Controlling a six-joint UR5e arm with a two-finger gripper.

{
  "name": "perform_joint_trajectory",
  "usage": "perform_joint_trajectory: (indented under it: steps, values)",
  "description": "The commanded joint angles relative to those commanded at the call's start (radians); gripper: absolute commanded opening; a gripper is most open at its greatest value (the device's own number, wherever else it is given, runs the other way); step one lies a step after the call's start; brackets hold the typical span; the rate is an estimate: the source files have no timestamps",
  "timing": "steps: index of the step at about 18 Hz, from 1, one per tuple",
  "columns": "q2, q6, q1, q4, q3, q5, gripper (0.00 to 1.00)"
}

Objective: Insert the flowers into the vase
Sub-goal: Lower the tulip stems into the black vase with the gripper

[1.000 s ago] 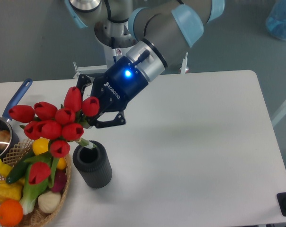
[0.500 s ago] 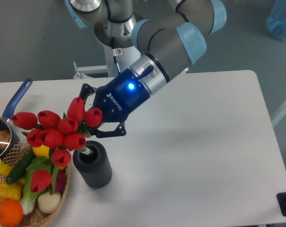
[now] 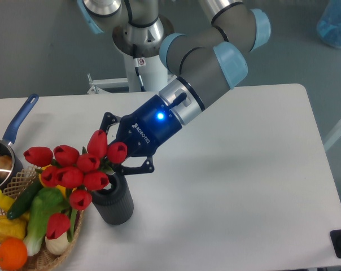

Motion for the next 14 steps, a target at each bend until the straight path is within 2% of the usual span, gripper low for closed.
perform_joint_trajectory:
  steps: [14]
  values:
    - [0.003, 0.106, -0.003, 0.003, -0.118, 0.026, 0.04]
